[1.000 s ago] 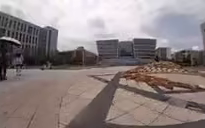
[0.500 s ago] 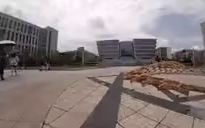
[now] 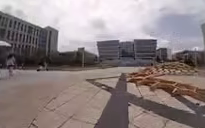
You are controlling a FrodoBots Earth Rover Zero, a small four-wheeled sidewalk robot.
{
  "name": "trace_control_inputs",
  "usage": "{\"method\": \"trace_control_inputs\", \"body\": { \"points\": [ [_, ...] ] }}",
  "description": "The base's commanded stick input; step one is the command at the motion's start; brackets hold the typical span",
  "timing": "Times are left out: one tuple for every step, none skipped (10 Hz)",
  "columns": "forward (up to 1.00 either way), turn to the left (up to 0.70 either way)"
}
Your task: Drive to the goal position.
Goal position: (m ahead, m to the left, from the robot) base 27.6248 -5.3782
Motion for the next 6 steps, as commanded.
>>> {"method": "trace_control_inputs", "body": {
  "points": [
    [1.00, 0.00],
    [1.00, 0.00],
    [1.00, 0.00],
    [1.00, 0.00],
    [1.00, 0.02],
    [1.00, 0.36]
  ]
}}
